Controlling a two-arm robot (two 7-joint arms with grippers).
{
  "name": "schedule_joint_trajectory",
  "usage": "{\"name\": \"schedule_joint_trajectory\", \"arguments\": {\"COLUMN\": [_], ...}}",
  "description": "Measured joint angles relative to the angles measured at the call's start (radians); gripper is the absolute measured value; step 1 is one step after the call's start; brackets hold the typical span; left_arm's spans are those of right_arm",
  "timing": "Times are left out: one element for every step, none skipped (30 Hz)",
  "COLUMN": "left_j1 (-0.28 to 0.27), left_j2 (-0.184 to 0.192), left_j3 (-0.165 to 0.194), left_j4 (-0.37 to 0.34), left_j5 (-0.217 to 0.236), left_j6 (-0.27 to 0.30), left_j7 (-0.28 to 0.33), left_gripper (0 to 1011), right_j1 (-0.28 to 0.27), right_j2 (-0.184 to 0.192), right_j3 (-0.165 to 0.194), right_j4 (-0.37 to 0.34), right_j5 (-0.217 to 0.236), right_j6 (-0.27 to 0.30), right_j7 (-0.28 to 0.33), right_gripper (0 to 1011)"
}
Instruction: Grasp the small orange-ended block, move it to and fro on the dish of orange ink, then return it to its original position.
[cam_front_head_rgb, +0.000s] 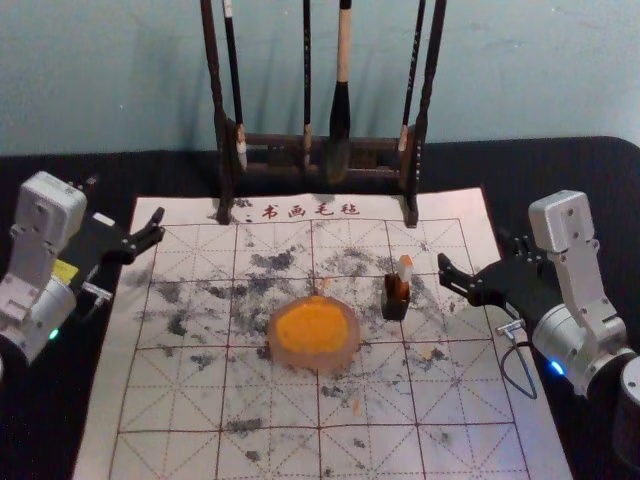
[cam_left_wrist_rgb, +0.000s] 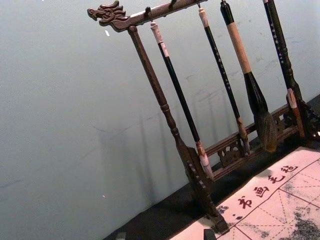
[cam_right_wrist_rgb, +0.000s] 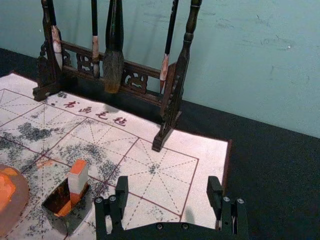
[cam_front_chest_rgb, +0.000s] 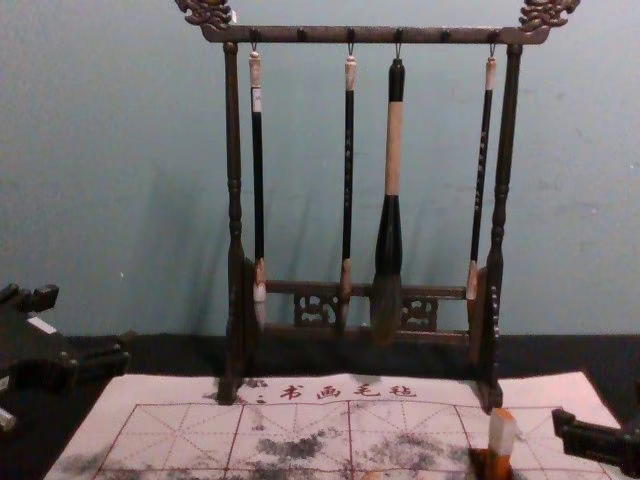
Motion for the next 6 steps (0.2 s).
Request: {"name": "schedule_joint_trajectory", "arguments": {"left_j1": [0.0,0.0,0.0,0.0,0.0,0.0], "left_j2": [0.0,0.0,0.0,0.0,0.0,0.0], "left_j3": [0.0,0.0,0.0,0.0,0.0,0.0], "left_j4": [0.0,0.0,0.0,0.0,0.0,0.0], "left_j5": [0.0,0.0,0.0,0.0,0.0,0.0], "left_j6": [0.0,0.0,0.0,0.0,0.0,0.0], "left_j7": [0.0,0.0,0.0,0.0,0.0,0.0], "left_gripper": [1001,1001,1001,1001,1001,1001], "right_j1": [0.0,0.0,0.0,0.0,0.0,0.0], "right_j2": [0.0,0.0,0.0,0.0,0.0,0.0], "right_j3": [0.0,0.0,0.0,0.0,0.001,0.001], "right_j4": [0.0,0.0,-0.001,-0.001,-0.001,-0.001], "right_j5": [0.0,0.0,0.0,0.001,0.001,0.001], "right_j6": [0.0,0.0,-0.001,-0.001,-0.001,-0.001], "right_j7": [0.0,0.0,0.0,0.0,0.0,-0.001], "right_gripper": [1002,1002,1002,1003,1002,1003]}}
